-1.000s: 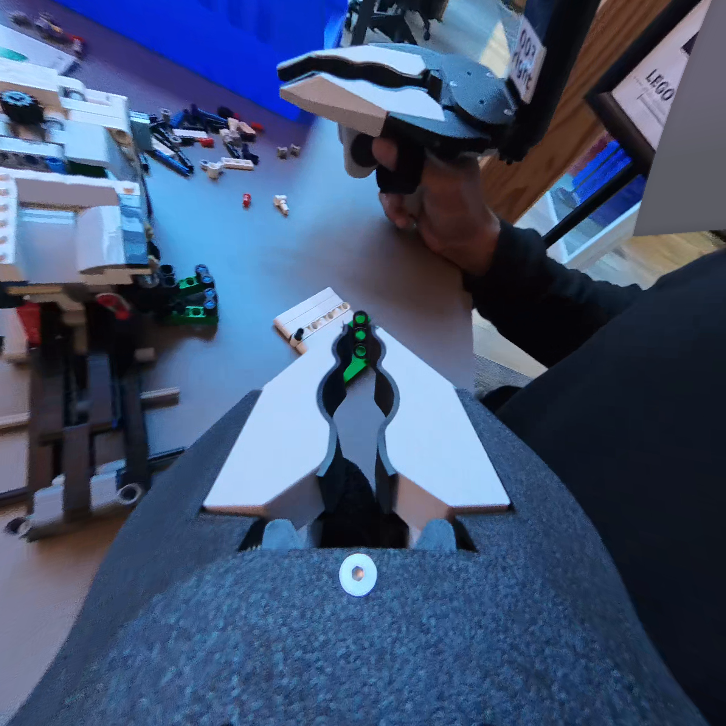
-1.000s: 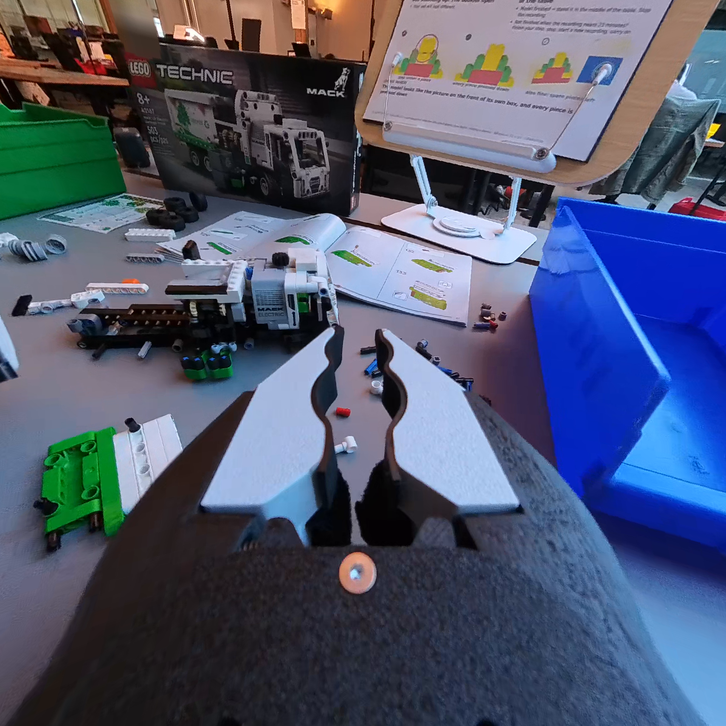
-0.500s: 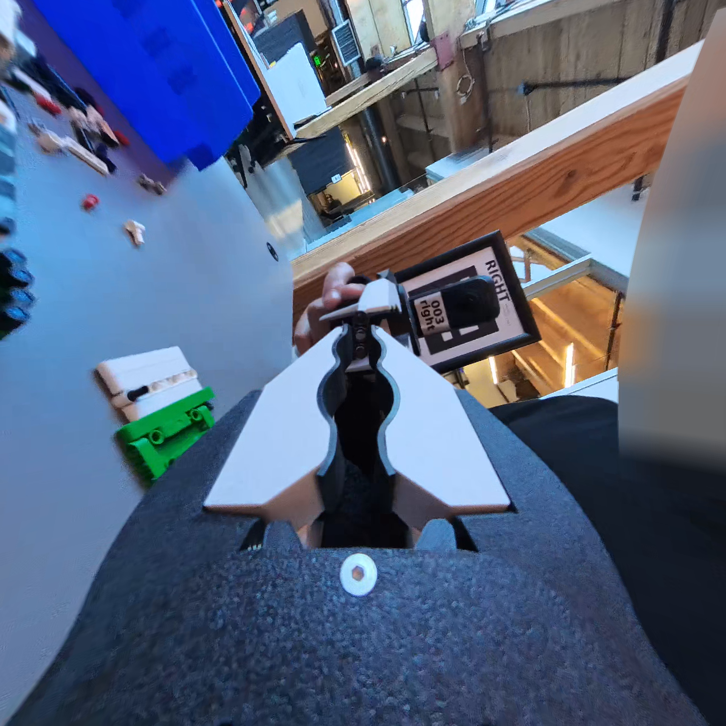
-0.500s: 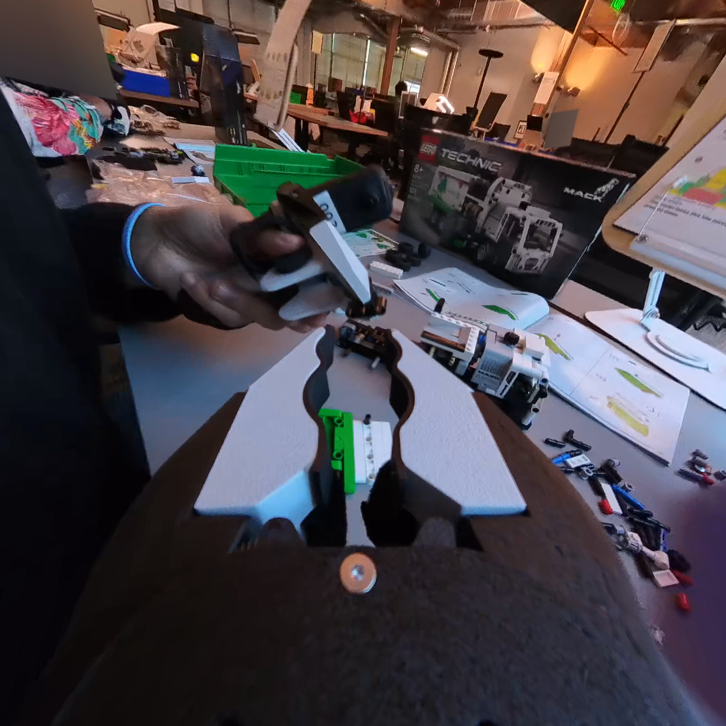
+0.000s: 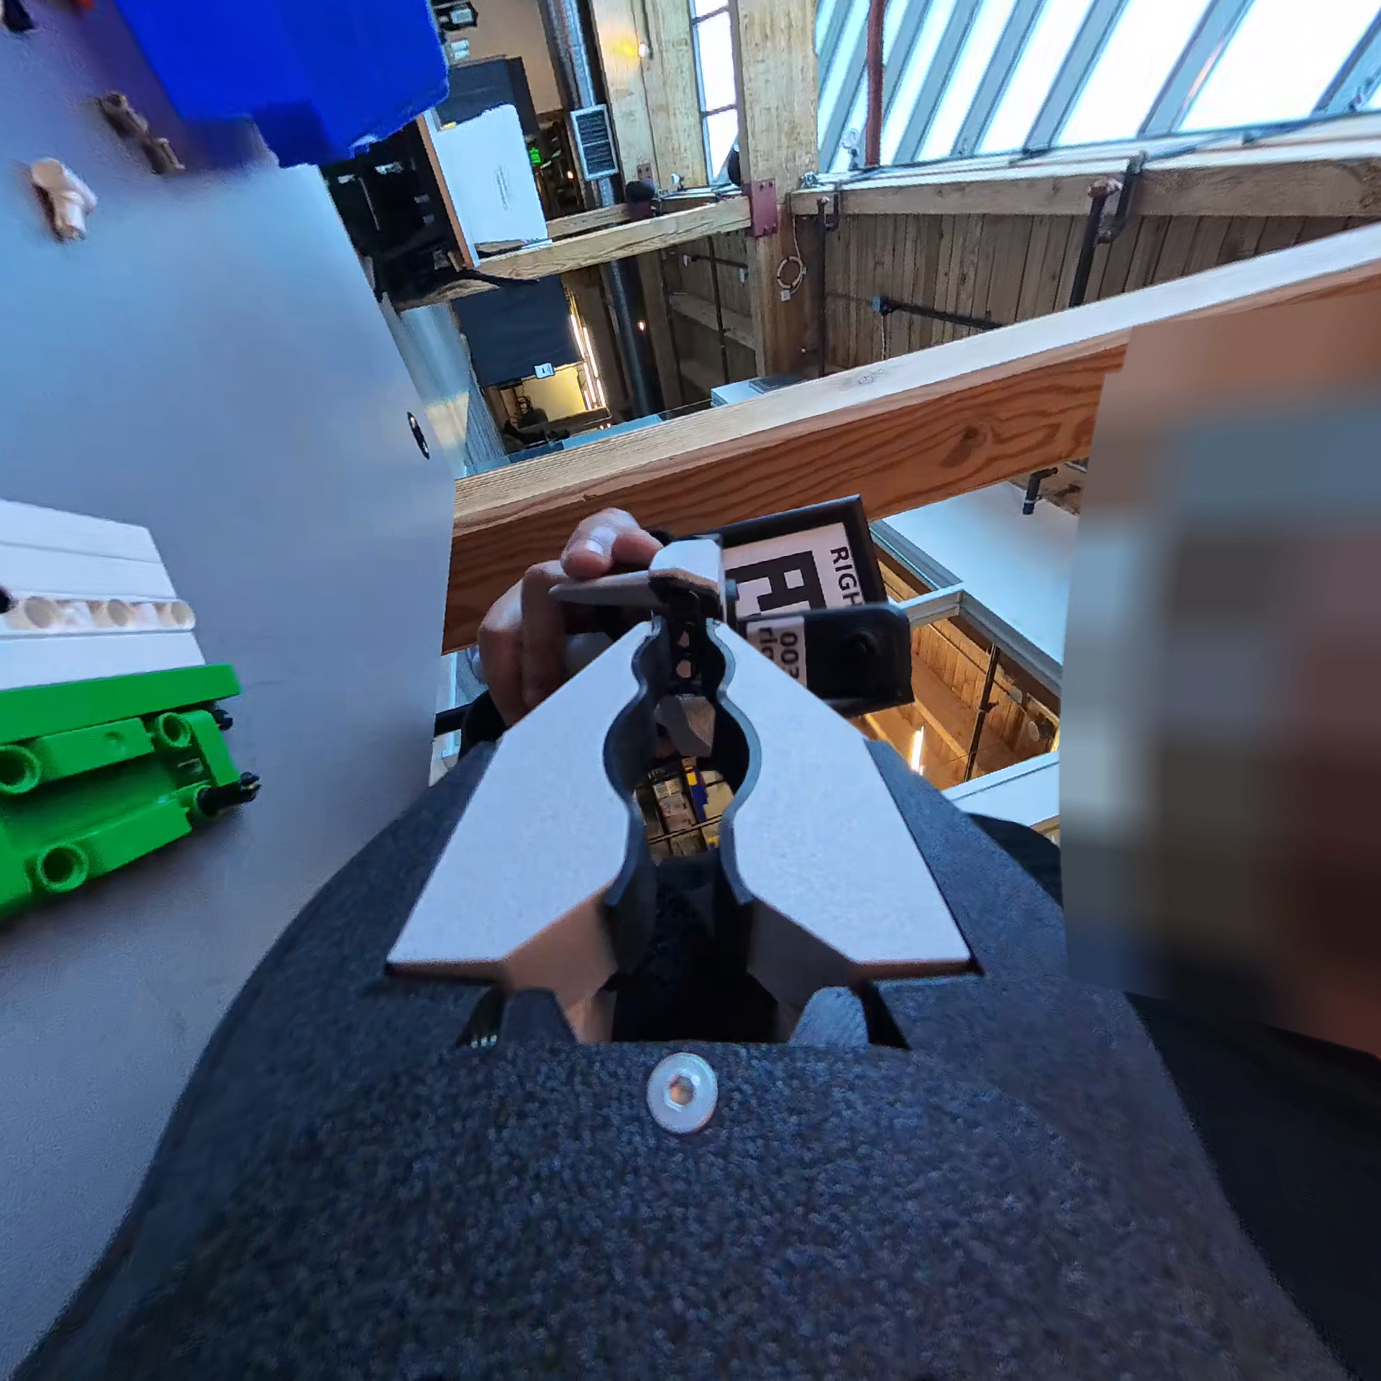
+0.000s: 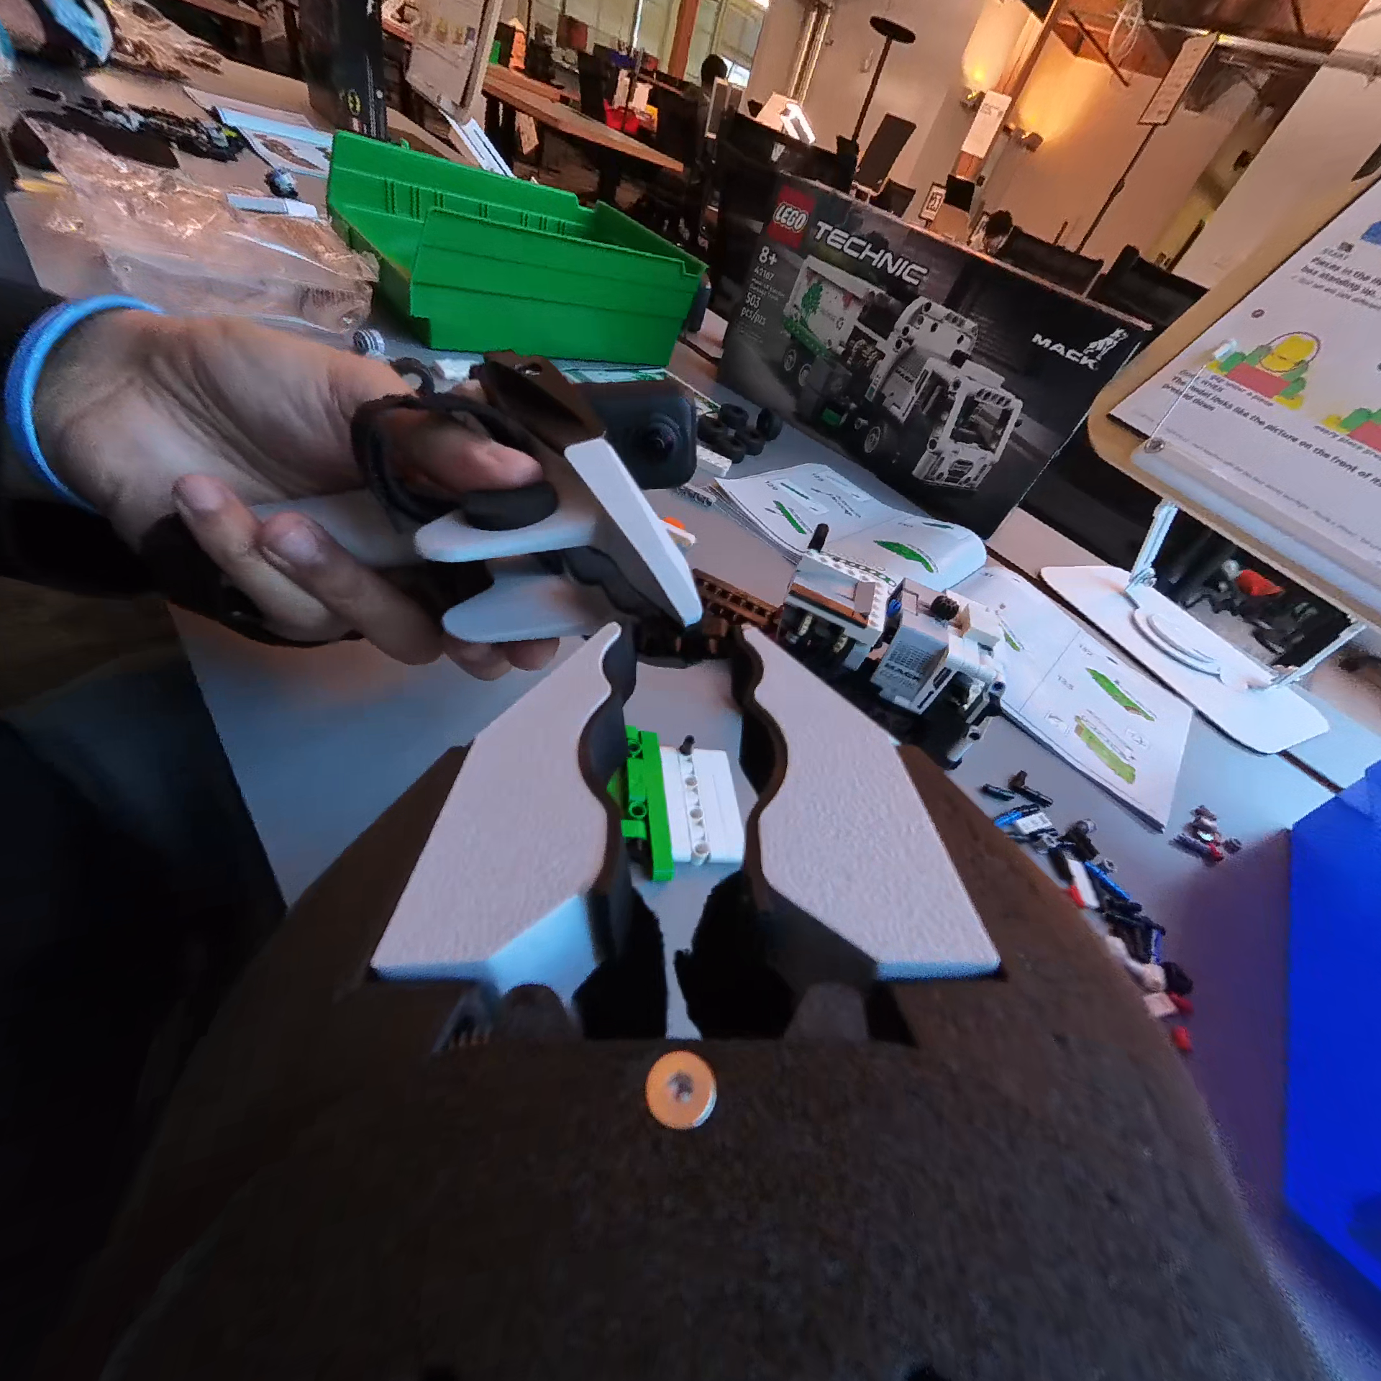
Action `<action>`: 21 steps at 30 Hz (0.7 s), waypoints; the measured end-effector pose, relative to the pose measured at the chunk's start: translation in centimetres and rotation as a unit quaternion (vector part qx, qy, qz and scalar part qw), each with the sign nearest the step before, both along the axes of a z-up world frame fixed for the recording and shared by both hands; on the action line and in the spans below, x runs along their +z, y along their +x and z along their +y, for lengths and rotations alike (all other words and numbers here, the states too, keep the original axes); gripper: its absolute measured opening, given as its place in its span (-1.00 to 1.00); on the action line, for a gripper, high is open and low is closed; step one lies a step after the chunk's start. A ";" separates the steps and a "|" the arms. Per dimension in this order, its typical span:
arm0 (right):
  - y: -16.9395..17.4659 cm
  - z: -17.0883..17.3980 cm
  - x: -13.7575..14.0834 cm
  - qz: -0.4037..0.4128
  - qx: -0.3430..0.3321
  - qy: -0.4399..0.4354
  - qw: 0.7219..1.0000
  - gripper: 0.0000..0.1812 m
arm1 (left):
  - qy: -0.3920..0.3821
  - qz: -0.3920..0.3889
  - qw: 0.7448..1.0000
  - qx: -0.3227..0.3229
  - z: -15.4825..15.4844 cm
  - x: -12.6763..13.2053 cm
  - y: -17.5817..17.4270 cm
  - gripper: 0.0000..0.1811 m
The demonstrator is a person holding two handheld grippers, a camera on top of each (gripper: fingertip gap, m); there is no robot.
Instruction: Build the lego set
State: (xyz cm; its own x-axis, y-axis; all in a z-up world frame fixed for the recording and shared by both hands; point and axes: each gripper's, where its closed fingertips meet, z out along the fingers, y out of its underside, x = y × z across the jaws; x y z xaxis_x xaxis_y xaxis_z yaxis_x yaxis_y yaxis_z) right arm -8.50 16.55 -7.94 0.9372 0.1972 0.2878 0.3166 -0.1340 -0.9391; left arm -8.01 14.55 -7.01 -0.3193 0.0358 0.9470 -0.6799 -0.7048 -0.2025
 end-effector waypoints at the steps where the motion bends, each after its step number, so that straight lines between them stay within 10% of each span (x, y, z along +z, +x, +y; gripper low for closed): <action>1: -0.1 -0.1 0.1 0.022 0.005 0.001 1.000 -0.73 | 0.005 -0.016 1.000 0.000 -0.1 0.2 -0.1 -0.94; 11: 0.4 -1.1 2.5 0.430 0.084 0.054 0.897 -0.82 | 0.170 -0.140 0.973 0.074 0.5 0.6 0.0 -0.94; 16: 3.8 -3.0 -3.5 0.342 -0.012 -0.096 0.935 -0.73 | 0.453 -0.085 0.886 0.053 1.5 -5.4 -0.5 -0.94; 21: 1.1 -3.1 -4.3 0.247 0.009 -0.105 0.963 -0.72 | 0.494 -0.107 0.862 0.042 0.3 -6.0 -0.3 -0.93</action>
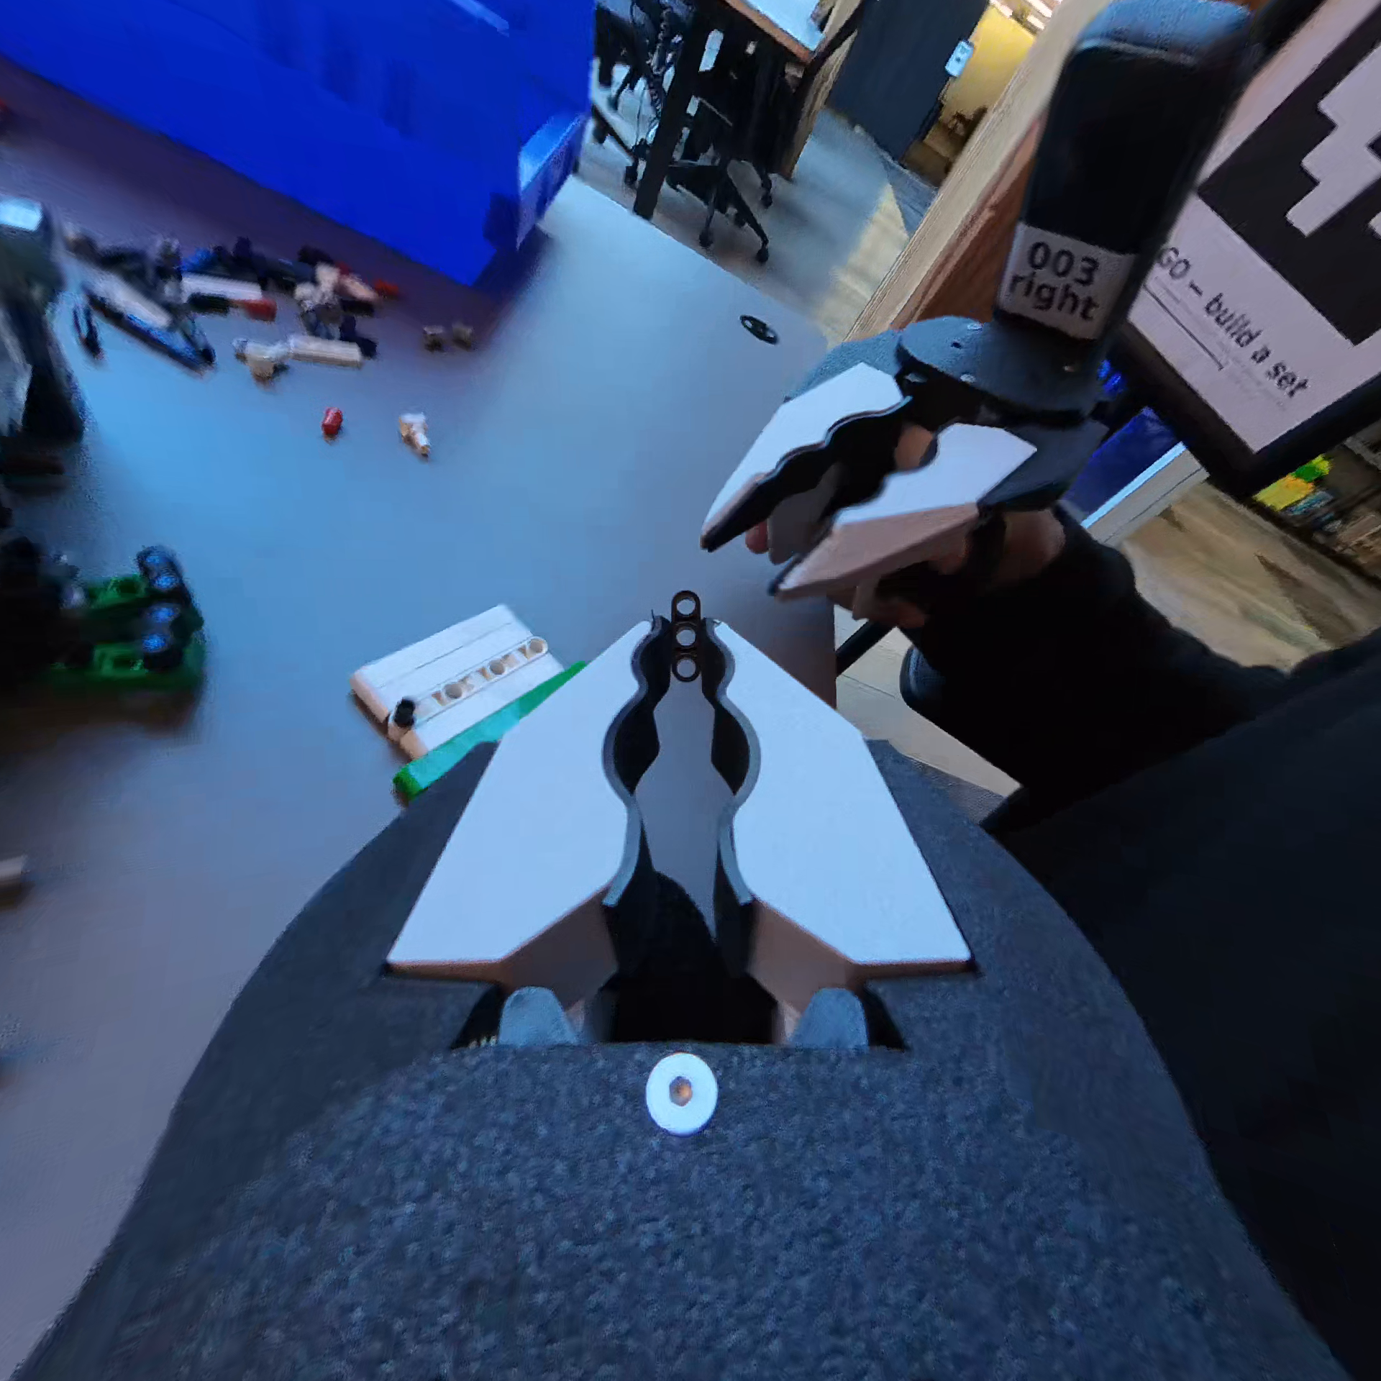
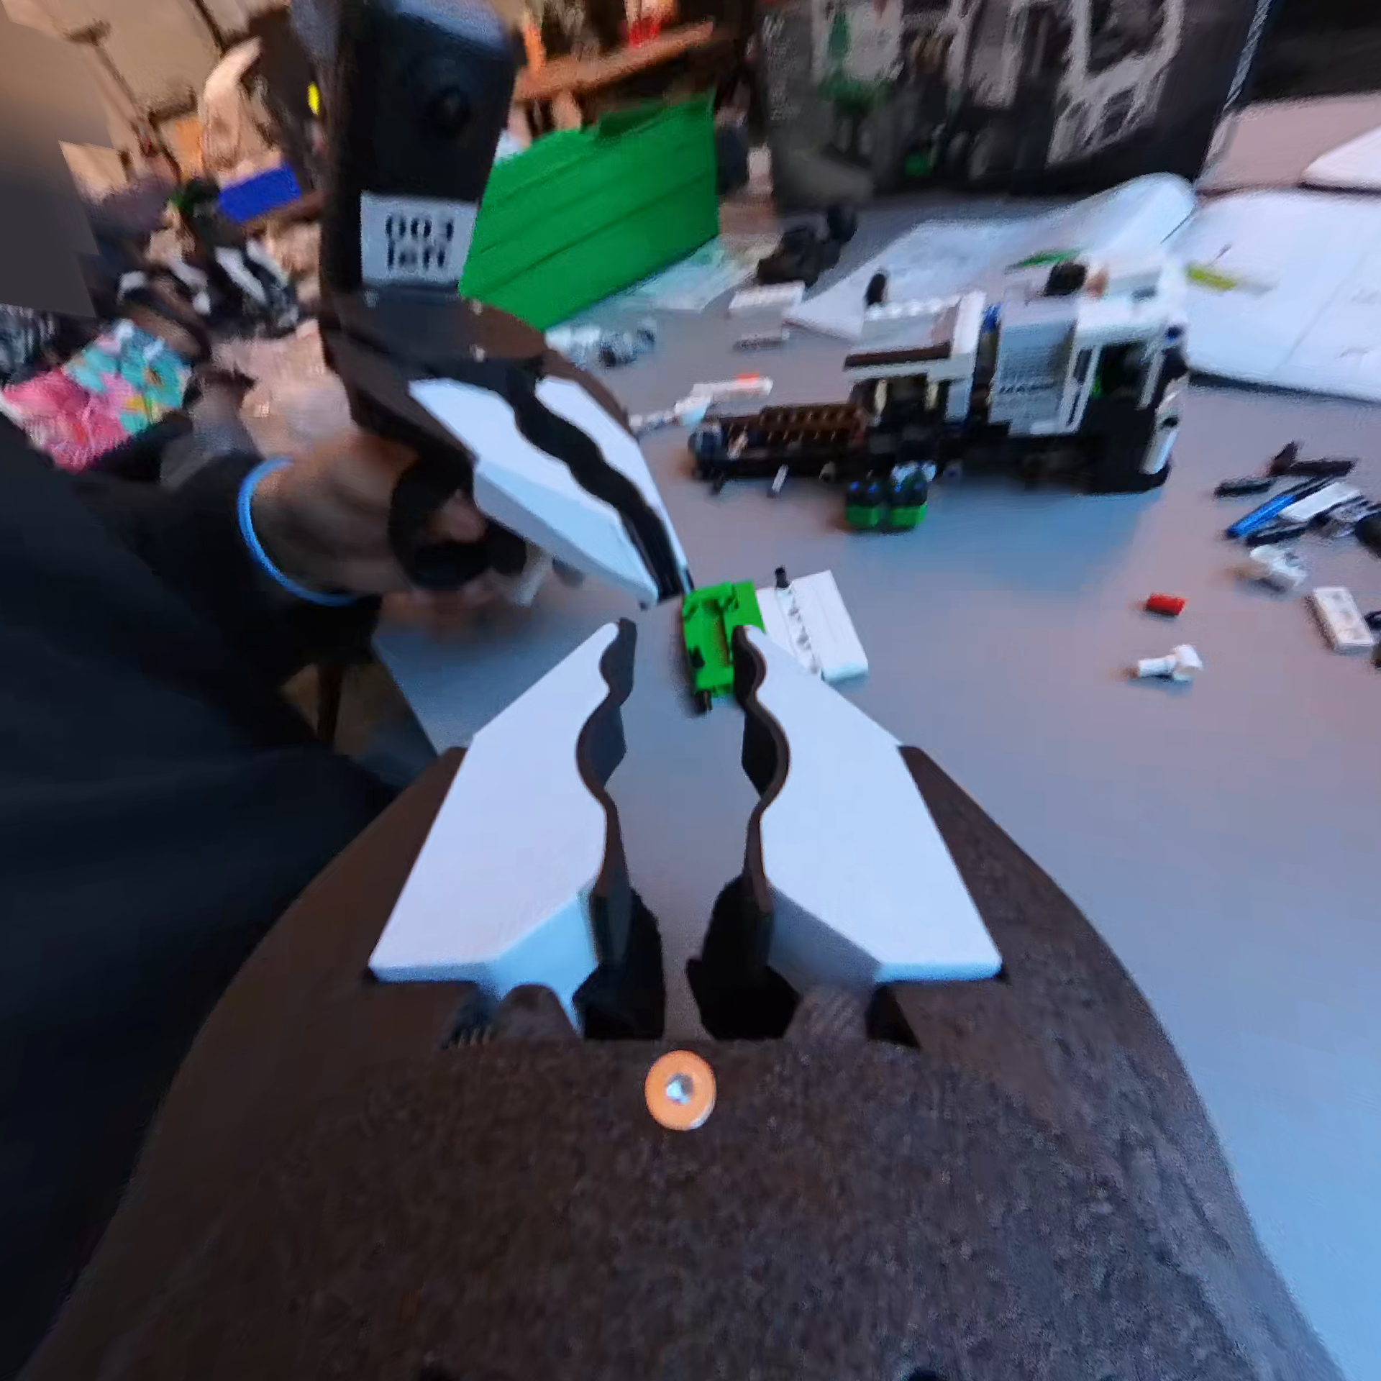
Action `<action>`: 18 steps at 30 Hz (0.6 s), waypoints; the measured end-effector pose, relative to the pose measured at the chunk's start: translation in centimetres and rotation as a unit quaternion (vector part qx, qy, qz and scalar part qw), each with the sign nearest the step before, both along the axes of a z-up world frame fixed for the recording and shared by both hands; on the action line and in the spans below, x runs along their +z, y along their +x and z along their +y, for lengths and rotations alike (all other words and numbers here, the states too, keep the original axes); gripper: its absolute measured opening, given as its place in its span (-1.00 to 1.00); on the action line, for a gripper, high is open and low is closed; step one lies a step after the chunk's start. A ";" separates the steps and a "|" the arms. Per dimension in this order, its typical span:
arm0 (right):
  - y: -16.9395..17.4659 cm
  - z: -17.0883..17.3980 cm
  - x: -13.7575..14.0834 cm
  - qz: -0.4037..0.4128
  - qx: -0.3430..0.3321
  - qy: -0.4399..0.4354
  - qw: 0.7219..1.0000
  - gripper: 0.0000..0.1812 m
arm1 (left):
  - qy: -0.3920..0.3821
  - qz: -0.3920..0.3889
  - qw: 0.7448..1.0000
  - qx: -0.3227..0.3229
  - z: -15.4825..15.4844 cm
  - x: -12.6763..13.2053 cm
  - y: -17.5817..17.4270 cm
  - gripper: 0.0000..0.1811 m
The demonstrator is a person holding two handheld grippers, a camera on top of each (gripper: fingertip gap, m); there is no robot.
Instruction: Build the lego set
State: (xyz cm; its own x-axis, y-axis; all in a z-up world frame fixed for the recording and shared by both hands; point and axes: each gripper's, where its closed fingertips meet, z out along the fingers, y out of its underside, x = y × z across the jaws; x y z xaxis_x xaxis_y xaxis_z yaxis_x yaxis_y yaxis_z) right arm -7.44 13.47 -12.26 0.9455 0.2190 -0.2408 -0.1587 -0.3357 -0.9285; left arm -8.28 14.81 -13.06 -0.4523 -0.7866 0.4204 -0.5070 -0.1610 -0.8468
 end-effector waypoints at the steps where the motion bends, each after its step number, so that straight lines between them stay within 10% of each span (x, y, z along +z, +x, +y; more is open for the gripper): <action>1: 0.1 0.2 0.5 0.024 -0.009 0.022 0.999 -0.77 | 0.008 -0.021 1.000 -0.013 -0.6 0.3 0.1 -0.94; 5: -1.7 -0.8 3.6 0.184 0.091 0.091 0.975 -0.80 | -0.009 -0.079 0.995 -0.060 -2.5 2.2 -0.1 -0.94; 18: -1.8 -1.4 4.0 0.159 0.114 0.116 0.974 -0.87 | -0.066 -0.099 0.988 -0.098 -4.1 4.2 -0.9 -0.94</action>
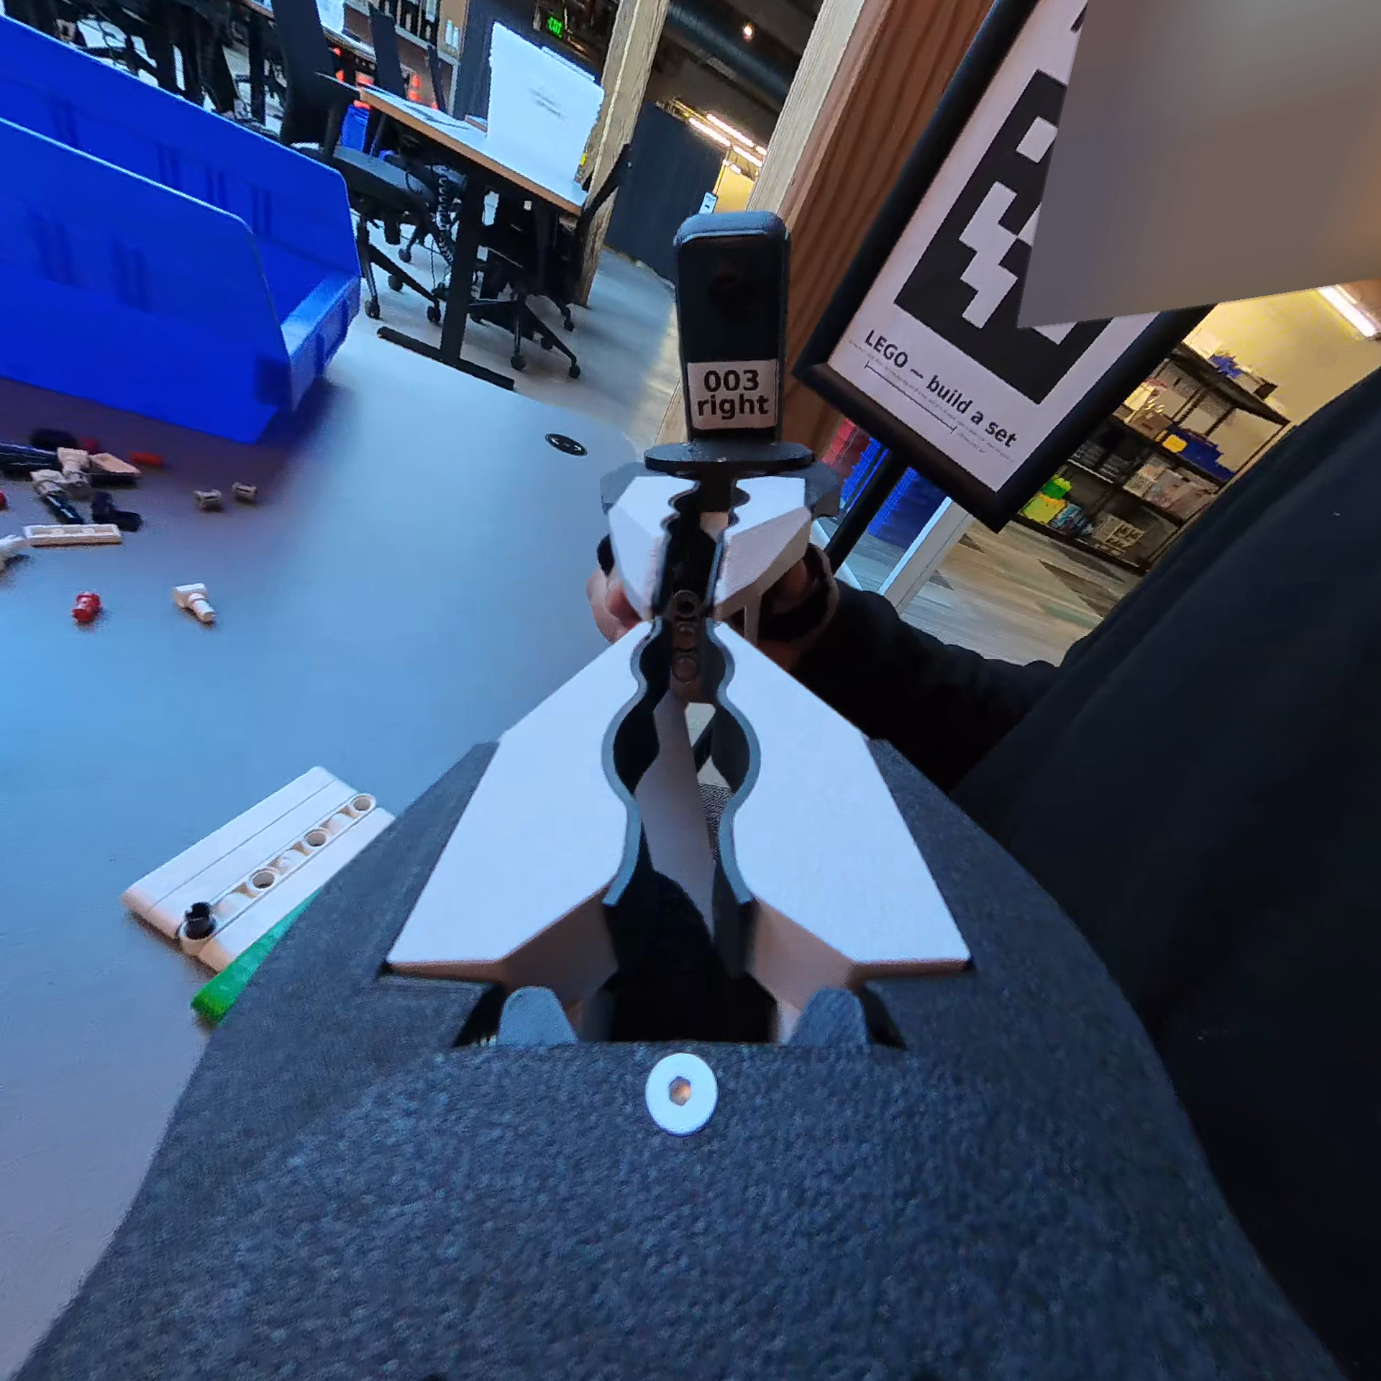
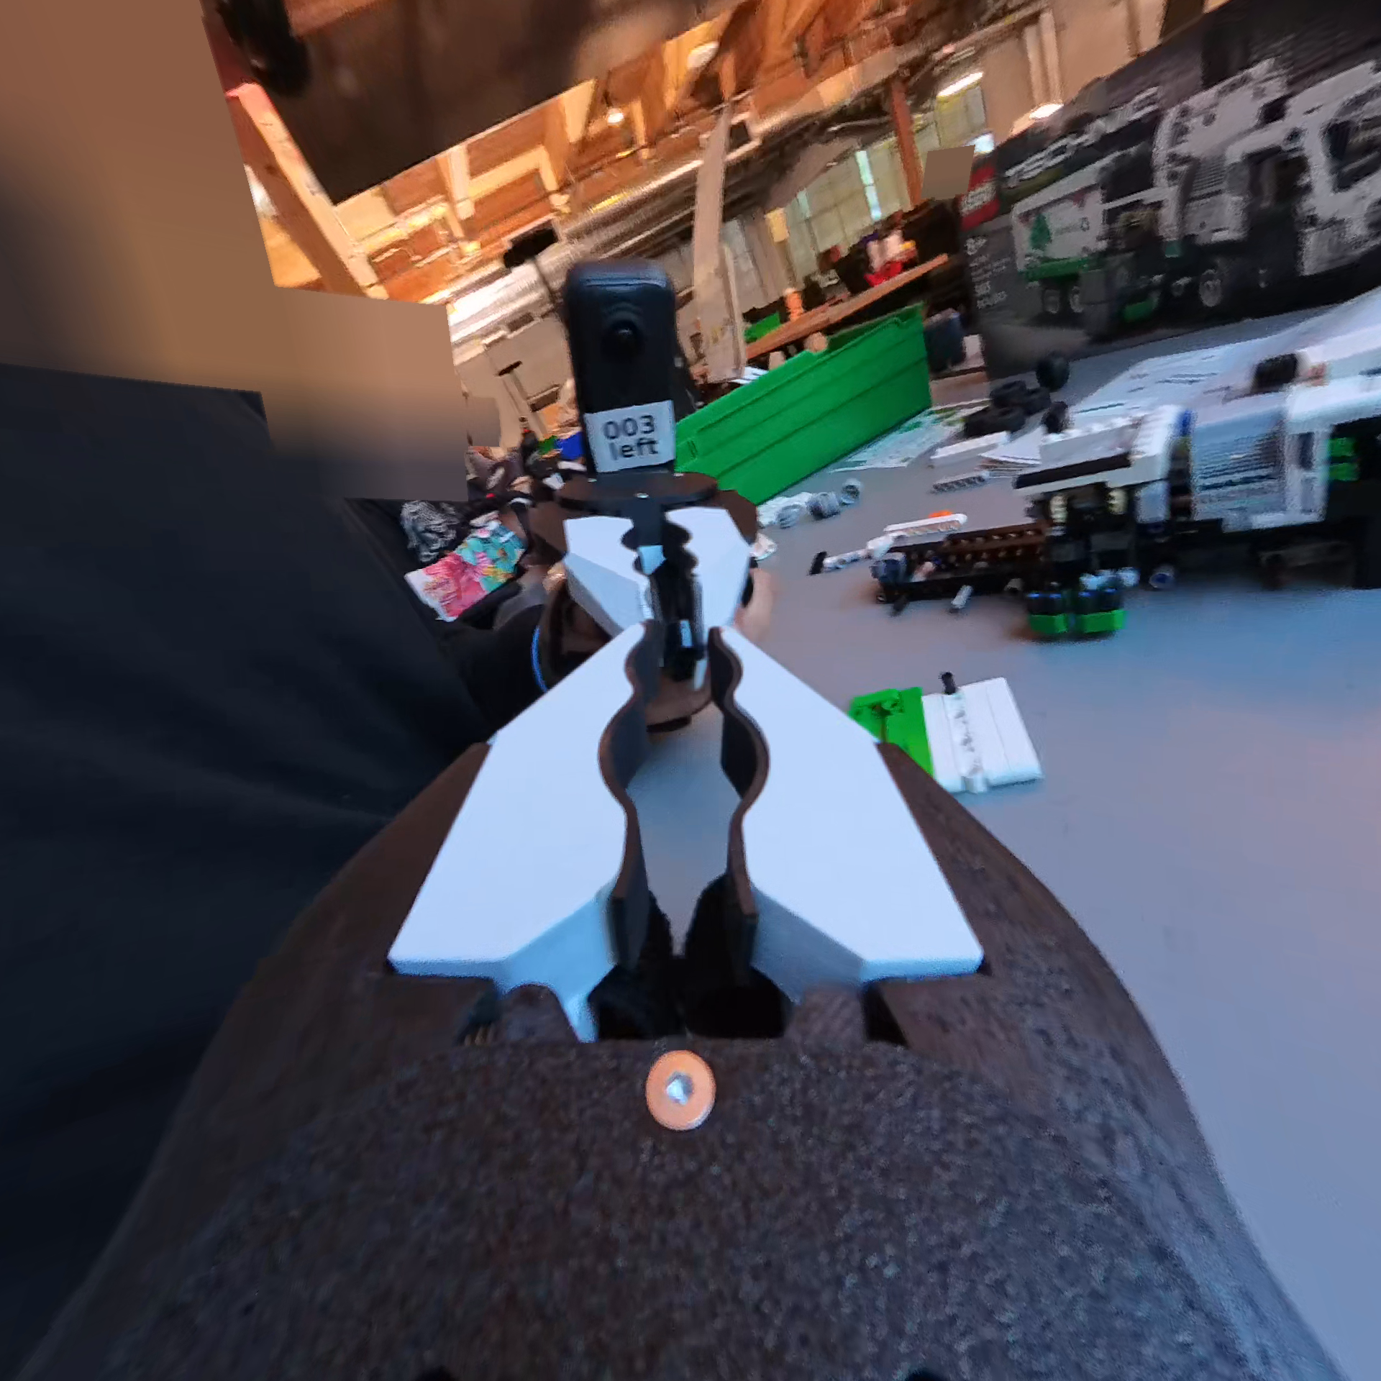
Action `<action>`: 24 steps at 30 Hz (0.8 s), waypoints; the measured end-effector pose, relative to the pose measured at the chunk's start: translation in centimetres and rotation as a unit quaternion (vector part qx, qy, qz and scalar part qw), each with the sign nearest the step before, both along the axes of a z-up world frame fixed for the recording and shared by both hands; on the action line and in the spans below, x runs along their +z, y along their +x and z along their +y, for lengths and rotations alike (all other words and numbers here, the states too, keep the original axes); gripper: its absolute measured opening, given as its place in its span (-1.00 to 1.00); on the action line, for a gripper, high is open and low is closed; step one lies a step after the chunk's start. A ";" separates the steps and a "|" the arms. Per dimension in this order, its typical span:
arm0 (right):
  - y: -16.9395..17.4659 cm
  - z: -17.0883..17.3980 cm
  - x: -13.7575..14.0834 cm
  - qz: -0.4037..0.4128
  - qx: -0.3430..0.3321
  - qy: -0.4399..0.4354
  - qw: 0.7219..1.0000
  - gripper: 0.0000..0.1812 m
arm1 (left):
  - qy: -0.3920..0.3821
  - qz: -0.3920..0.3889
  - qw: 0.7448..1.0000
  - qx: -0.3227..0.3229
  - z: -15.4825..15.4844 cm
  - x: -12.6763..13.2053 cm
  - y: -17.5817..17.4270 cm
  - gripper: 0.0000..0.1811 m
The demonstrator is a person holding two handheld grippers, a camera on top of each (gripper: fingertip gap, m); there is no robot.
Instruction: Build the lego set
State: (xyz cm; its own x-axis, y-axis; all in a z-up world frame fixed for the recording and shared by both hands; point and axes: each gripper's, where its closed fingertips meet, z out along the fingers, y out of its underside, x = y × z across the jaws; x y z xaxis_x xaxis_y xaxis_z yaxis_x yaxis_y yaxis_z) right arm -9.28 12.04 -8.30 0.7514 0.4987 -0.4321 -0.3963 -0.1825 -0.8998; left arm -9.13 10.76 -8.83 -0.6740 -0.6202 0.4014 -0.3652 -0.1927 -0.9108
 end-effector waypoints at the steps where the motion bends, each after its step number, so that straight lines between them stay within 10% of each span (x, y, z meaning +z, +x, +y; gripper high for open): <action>1: 0.0 0.1 0.1 0.003 -0.002 0.001 1.000 -0.90 | -0.003 0.000 1.000 0.001 0.0 0.0 0.0 -0.94; 11: 3.5 0.4 -2.5 -0.091 -0.079 -0.094 0.988 -0.93 | 0.097 0.019 0.995 0.031 2.3 -1.9 0.9 -0.71; 17: 8.0 0.1 -6.8 -0.369 -0.163 -0.224 0.887 -0.93 | 0.353 0.054 0.934 0.015 7.6 -6.4 0.7 -0.51; 24: 7.3 1.1 -8.4 -0.515 -0.189 -0.174 0.818 -0.93 | 0.406 0.074 0.911 0.013 8.7 -9.5 1.2 -0.16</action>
